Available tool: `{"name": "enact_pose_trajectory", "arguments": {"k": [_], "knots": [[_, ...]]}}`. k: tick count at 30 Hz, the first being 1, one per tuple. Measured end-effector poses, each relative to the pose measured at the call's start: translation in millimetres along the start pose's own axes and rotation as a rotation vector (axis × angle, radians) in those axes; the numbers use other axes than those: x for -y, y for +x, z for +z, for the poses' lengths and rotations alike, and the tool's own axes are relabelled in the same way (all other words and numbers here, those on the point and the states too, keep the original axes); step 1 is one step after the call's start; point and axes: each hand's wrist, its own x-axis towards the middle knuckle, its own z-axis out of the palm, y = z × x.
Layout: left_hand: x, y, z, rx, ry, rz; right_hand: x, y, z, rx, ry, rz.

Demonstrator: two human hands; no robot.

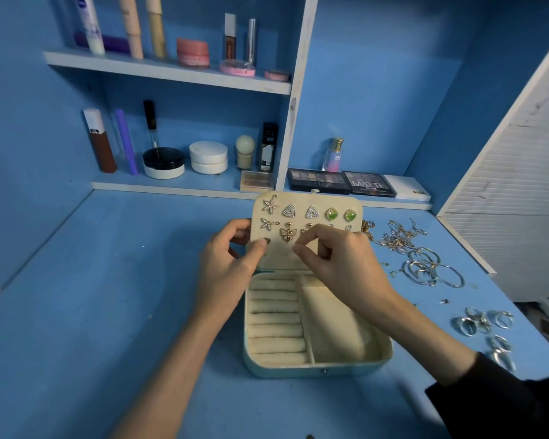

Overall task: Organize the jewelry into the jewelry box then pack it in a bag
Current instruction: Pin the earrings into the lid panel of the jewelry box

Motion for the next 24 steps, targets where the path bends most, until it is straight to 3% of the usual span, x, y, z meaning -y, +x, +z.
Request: {"name": "enact_pose_trajectory", "arguments": {"k": [6,12,24], "knots": [[2.4,1.3,0.5,-0.025,0.025,0.017,-23.8,-8.5,-32.5,0.059,-0.044,-0.048],[0.9,1.5,0.4,-0.026,0.032,0.029,-59.2,-3.5,-68.6,0.043,-0.136,0.037],[0.2,1.0,0.4,-0.030,0.019,0.036,-108.9,-4.9,-92.6,0.313,-0.425,0.086]]}}
